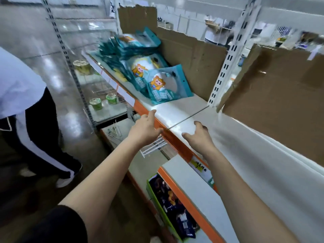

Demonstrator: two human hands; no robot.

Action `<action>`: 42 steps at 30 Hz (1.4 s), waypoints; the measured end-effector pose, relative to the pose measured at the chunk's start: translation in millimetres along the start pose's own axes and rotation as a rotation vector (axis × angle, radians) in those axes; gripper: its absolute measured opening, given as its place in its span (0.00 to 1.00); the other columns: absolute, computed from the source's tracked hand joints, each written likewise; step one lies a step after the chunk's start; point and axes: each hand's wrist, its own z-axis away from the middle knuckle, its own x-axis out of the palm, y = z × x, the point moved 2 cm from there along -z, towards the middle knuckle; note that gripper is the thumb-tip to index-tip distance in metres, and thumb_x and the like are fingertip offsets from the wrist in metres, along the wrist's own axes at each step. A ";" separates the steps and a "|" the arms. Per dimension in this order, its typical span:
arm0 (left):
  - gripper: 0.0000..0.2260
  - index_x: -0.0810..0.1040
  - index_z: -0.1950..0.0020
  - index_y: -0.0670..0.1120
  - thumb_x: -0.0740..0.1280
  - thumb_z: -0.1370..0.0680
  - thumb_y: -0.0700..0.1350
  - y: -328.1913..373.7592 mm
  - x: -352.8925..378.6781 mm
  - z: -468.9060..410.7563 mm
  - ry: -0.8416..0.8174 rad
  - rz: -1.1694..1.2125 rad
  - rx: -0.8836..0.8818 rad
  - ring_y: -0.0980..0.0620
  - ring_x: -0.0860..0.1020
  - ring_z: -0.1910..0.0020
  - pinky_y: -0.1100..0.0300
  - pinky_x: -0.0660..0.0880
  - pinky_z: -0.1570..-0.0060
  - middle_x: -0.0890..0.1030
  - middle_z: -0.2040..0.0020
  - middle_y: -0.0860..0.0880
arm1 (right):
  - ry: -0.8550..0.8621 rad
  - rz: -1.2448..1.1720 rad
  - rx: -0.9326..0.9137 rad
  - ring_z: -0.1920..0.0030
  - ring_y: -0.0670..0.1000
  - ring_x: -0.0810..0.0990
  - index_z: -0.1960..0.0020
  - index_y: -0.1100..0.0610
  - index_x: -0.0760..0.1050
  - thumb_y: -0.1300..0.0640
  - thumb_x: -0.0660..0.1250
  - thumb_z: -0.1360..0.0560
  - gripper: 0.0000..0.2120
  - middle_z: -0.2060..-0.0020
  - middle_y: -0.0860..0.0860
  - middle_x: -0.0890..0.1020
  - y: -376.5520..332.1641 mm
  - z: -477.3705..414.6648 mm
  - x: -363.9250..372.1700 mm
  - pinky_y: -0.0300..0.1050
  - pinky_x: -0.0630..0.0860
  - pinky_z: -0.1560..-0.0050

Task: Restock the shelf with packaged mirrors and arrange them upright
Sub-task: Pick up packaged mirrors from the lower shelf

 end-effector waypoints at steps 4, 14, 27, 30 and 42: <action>0.32 0.53 0.24 0.48 0.66 0.23 0.53 -34.5 -12.2 -7.1 0.038 -0.002 -0.079 0.40 0.67 0.32 0.46 0.66 0.34 0.66 0.30 0.40 | 0.009 0.008 -0.055 0.33 0.61 0.67 0.27 0.58 0.58 0.53 0.65 0.25 0.30 0.31 0.60 0.64 -26.2 -25.9 24.3 0.56 0.65 0.33; 0.32 0.52 0.24 0.47 0.64 0.23 0.51 -82.0 -32.2 -91.4 0.034 -0.050 -0.134 0.41 0.66 0.31 0.48 0.66 0.34 0.64 0.29 0.41 | -0.074 -0.059 -0.042 0.31 0.59 0.66 0.26 0.56 0.57 0.51 0.63 0.24 0.30 0.29 0.57 0.65 -70.2 -135.9 74.9 0.51 0.66 0.35; 0.31 0.53 0.24 0.49 0.64 0.23 0.51 -95.8 -72.2 -202.5 0.091 -0.122 -0.128 0.42 0.66 0.32 0.48 0.67 0.37 0.65 0.30 0.42 | -0.134 -0.128 0.044 0.36 0.61 0.70 0.28 0.56 0.59 0.54 0.63 0.26 0.28 0.35 0.60 0.68 -110.0 -233.5 84.3 0.59 0.68 0.34; 0.31 0.55 0.24 0.48 0.64 0.23 0.50 -95.7 -78.1 -225.0 0.093 -0.132 -0.100 0.41 0.66 0.33 0.47 0.66 0.37 0.66 0.32 0.41 | -0.109 -0.139 0.078 0.39 0.61 0.72 0.29 0.57 0.60 0.54 0.63 0.26 0.28 0.38 0.60 0.71 -113.1 -250.0 81.9 0.57 0.71 0.37; 0.24 0.62 0.28 0.47 0.63 0.22 0.49 -103.8 -112.4 -332.4 -0.018 -0.099 0.120 0.37 0.73 0.41 0.48 0.73 0.43 0.64 0.32 0.38 | 0.334 -0.794 0.506 0.46 0.61 0.78 0.40 0.60 0.68 0.52 0.70 0.42 0.32 0.43 0.60 0.76 -100.0 -307.2 86.4 0.52 0.77 0.50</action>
